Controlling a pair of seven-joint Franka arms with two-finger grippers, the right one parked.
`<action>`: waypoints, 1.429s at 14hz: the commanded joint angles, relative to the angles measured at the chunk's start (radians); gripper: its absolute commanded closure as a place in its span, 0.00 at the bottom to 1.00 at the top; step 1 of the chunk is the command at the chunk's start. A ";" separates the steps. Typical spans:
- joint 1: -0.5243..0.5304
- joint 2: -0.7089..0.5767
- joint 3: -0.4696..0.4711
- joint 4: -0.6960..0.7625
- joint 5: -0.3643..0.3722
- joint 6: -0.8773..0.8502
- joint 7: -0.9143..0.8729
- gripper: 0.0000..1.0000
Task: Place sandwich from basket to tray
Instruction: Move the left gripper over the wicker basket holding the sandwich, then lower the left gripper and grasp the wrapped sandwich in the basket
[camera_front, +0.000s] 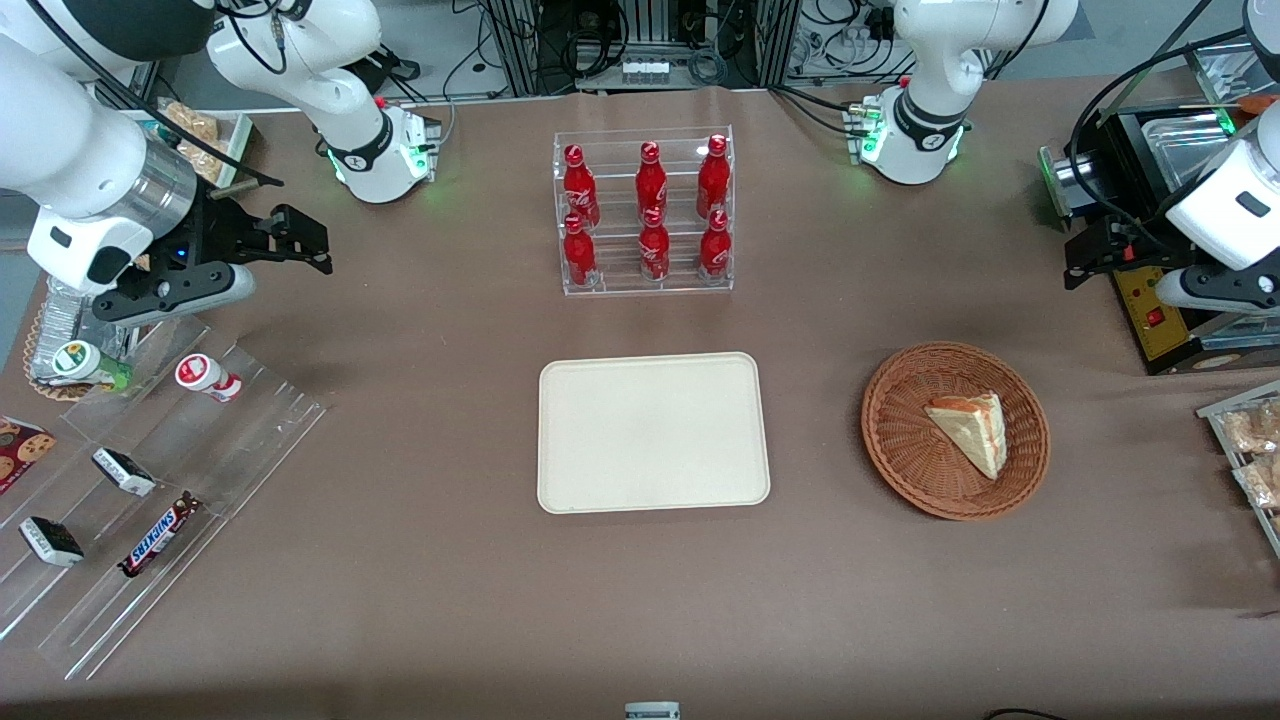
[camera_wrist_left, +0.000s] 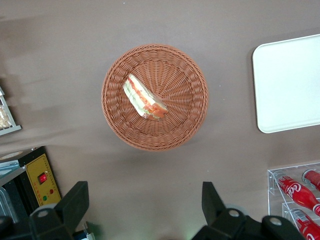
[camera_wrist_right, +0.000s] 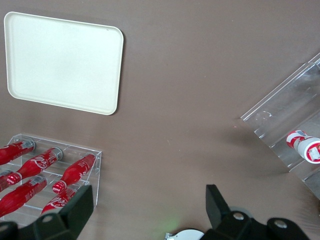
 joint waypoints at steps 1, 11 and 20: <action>0.007 0.013 -0.004 0.029 -0.019 -0.027 0.015 0.00; 0.007 0.022 -0.004 -0.028 0.000 -0.022 0.018 0.00; 0.010 0.100 0.000 -0.569 0.087 0.709 -0.042 0.00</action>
